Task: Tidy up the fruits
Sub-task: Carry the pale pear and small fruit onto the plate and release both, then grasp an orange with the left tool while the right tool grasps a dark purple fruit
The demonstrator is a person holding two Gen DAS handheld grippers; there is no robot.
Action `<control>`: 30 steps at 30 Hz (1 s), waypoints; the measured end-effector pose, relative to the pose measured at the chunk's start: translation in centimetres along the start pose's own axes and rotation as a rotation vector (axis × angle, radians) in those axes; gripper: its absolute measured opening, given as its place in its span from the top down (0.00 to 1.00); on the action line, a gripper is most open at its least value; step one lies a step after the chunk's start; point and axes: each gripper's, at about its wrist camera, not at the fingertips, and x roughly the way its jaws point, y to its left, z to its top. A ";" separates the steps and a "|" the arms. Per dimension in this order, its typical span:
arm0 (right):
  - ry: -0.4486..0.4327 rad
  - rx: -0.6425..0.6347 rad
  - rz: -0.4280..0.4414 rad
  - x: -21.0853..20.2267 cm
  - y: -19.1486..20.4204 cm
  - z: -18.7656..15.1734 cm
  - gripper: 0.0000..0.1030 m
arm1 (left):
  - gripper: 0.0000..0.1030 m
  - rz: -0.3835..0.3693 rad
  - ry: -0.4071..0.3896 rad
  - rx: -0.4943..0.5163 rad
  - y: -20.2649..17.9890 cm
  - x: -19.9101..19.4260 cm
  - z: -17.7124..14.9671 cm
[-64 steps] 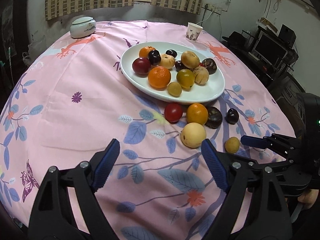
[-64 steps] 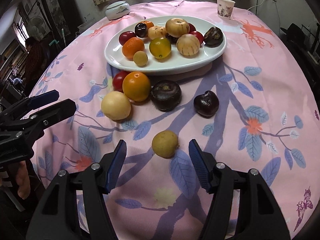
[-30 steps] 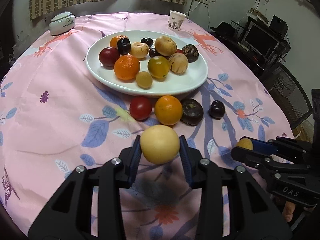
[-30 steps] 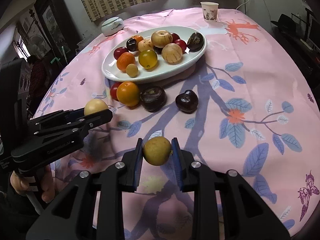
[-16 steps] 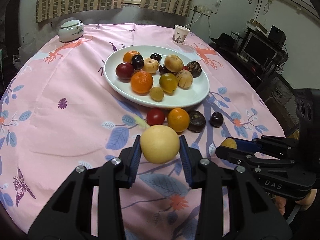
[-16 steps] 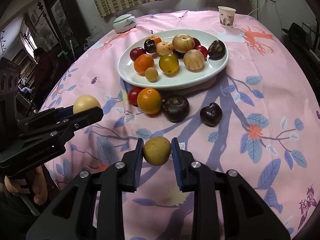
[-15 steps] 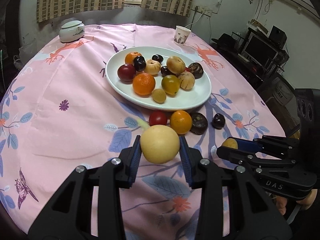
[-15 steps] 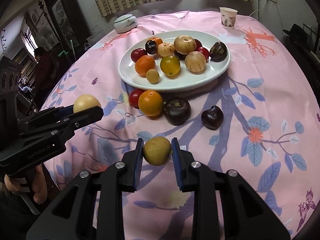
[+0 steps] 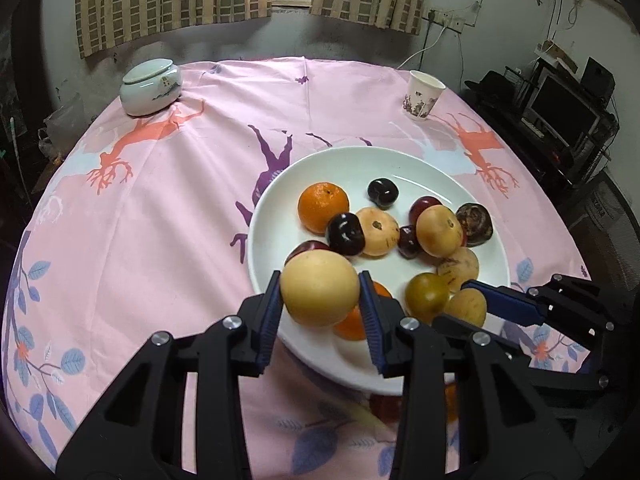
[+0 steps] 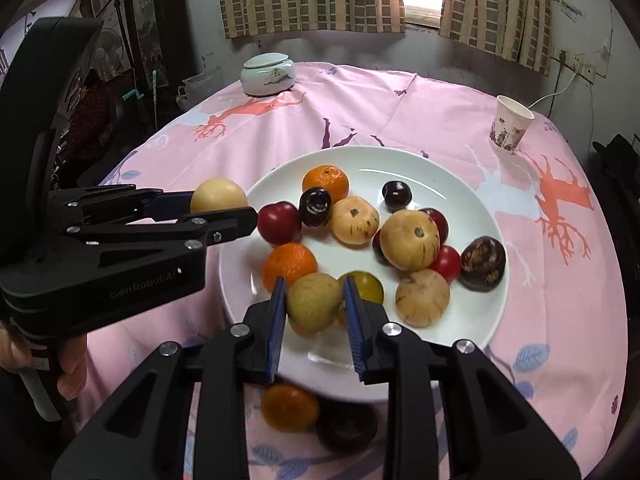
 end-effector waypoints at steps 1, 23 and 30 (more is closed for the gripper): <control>0.004 -0.003 -0.002 0.6 -0.1 0.4 0.72 | 0.63 0.004 0.004 0.003 0.1 0.5 0.3; 0.016 -0.061 -0.093 -3.0 -0.1 -2.8 0.44 | 0.36 -0.046 -0.075 -0.010 0.1 -3.3 0.3; 0.009 0.111 -0.057 -7.6 -2.0 -8.5 0.38 | 0.34 -0.114 -0.093 -0.045 0.2 -7.3 -7.4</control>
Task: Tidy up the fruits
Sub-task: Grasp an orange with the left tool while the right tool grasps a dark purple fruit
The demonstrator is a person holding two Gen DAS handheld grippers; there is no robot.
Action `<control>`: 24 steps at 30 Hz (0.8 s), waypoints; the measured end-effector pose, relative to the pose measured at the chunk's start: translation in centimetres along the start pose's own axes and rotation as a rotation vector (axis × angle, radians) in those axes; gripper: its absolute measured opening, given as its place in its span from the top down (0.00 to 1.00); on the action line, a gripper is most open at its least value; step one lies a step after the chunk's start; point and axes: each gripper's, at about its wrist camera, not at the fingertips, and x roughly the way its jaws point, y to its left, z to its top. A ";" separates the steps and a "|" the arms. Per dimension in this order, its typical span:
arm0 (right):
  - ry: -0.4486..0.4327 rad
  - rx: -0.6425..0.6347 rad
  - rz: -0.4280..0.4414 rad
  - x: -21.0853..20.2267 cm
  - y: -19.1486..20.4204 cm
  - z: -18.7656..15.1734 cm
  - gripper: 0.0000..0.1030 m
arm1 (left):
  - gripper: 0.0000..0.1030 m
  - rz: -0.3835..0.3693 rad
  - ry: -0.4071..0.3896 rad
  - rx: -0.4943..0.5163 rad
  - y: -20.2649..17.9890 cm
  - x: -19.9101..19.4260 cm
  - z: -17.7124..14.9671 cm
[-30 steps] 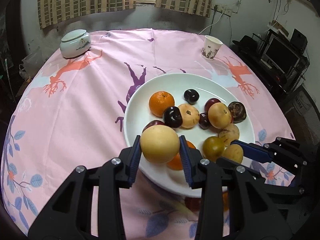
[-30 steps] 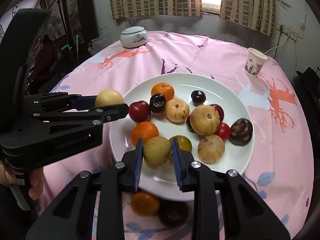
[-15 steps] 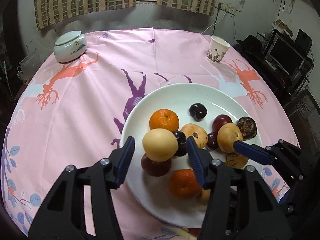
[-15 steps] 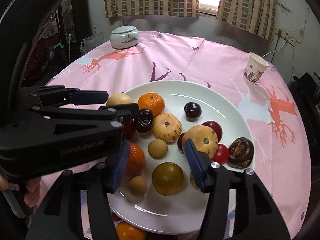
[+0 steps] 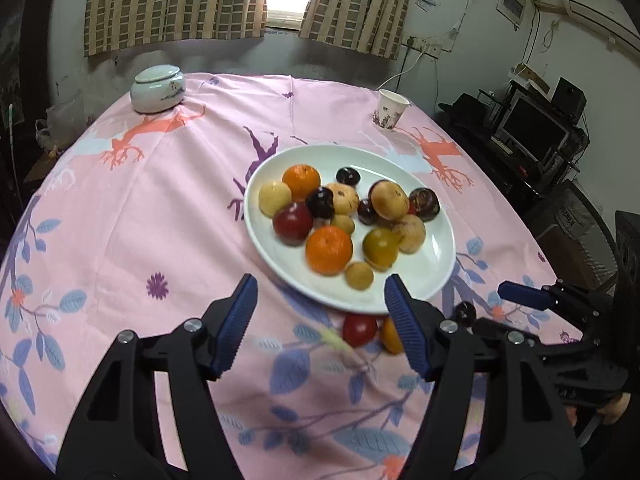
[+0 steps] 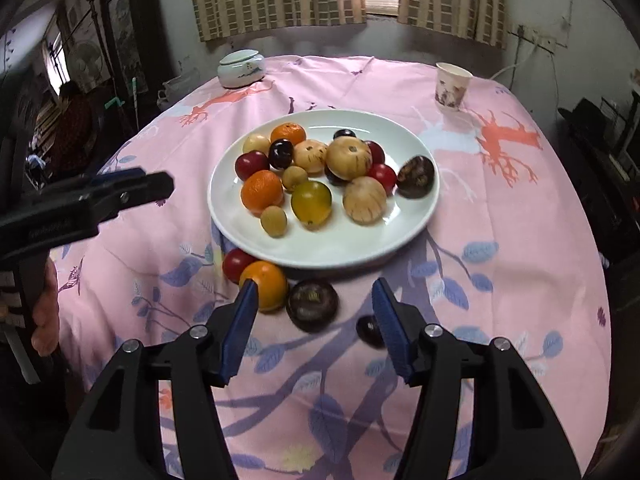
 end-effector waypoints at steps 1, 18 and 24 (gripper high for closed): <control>-0.001 0.023 0.003 -0.3 -0.3 -0.6 0.34 | 0.34 -0.013 0.008 -0.011 0.0 -0.2 -0.8; 0.065 0.099 -0.099 2.6 -3.9 -3.5 0.31 | 0.34 -0.014 0.087 0.013 -1.7 -0.5 -6.2; 0.082 0.072 -0.105 6.2 -4.4 -2.5 0.53 | 0.34 -0.031 0.095 0.012 -2.3 -0.2 -6.1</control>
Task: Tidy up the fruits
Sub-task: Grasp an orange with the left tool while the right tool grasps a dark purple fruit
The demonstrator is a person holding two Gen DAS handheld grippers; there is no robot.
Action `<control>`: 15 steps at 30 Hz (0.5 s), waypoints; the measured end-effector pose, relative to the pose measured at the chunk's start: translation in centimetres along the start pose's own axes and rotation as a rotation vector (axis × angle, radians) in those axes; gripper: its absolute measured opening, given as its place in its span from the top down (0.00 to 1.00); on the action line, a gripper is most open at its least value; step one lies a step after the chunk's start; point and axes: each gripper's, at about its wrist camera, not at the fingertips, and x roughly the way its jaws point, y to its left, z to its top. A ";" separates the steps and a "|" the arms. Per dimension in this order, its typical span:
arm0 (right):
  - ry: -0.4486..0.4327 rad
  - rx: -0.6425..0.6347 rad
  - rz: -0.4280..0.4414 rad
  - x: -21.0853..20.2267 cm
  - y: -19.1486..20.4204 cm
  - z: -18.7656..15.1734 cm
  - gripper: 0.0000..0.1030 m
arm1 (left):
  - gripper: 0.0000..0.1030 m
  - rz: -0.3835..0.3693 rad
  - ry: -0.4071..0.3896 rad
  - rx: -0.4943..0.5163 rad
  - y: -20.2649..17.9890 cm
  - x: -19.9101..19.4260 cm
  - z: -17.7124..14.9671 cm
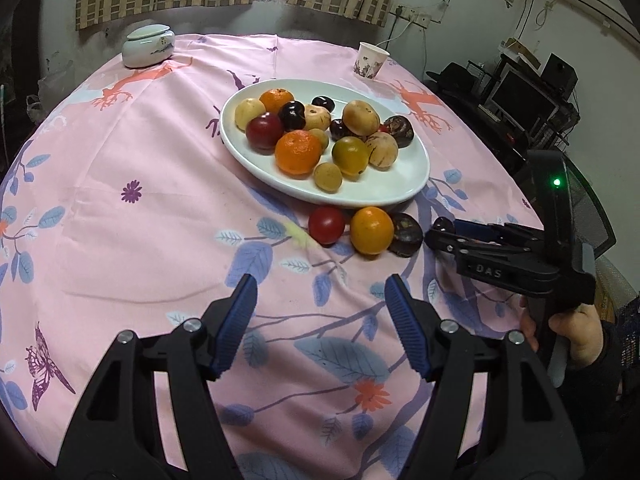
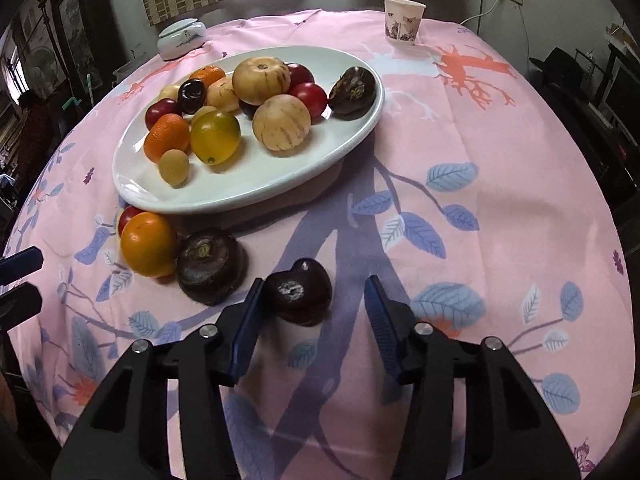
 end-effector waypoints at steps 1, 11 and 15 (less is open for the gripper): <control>0.001 -0.016 -0.006 0.2 0.2 0.2 0.58 | 0.34 -0.005 0.001 0.004 -0.3 0.2 0.2; -0.008 0.046 0.047 -2.8 -0.3 -1.1 0.70 | 0.48 -0.042 0.046 0.038 -3.6 5.0 2.2; -0.016 0.096 0.064 -3.8 -2.0 -2.1 0.70 | 0.60 -0.026 0.091 0.045 -4.4 7.3 2.6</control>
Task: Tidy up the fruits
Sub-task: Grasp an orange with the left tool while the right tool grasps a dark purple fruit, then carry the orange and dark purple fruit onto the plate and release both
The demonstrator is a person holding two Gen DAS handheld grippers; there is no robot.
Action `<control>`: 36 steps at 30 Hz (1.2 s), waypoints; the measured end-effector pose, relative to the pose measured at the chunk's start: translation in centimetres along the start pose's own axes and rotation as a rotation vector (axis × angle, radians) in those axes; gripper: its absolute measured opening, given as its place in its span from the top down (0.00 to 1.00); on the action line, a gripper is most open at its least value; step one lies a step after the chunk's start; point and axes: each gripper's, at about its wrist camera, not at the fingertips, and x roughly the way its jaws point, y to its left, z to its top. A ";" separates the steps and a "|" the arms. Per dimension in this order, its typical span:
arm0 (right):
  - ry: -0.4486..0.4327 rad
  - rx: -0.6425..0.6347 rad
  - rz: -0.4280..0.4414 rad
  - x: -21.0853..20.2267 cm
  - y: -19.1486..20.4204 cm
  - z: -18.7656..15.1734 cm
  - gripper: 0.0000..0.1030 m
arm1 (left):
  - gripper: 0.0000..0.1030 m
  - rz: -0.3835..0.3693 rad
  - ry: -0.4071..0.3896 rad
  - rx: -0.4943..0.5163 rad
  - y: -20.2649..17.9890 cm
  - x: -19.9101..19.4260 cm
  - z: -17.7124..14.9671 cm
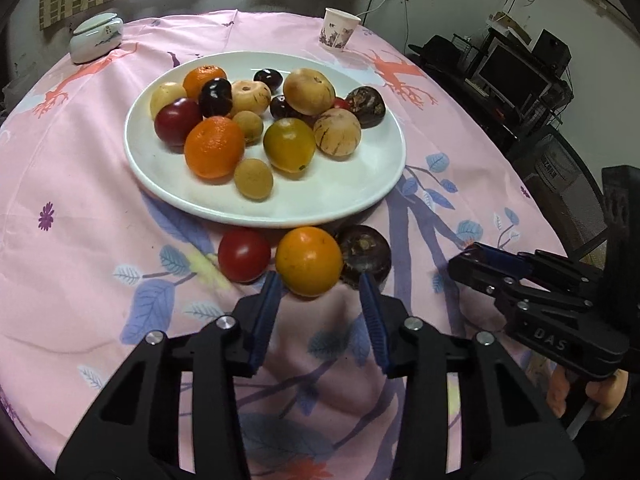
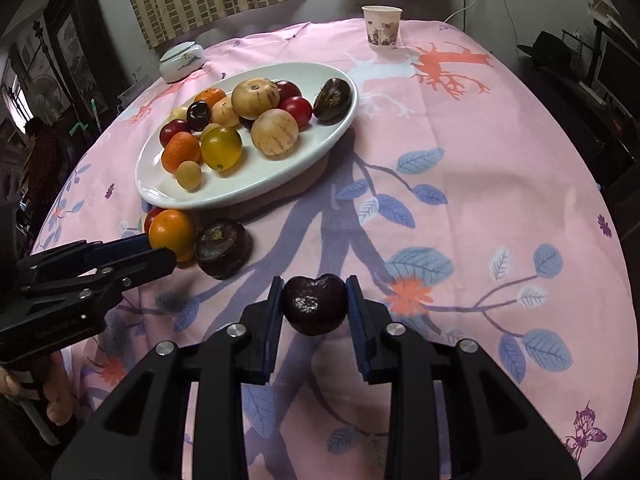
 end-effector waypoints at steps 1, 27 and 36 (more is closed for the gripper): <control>-0.002 0.007 0.004 -0.2 -0.3 -0.2 0.70 | 0.60 0.023 0.001 0.004 -0.2 0.3 0.1; -0.019 -0.071 0.086 -2.3 3.7 -0.3 0.69 | 0.63 -0.009 -0.066 0.019 0.1 -4.2 -2.4; -0.004 -0.134 0.101 -1.5 6.1 1.8 0.69 | 0.63 0.040 -0.136 -0.003 3.2 -7.4 0.7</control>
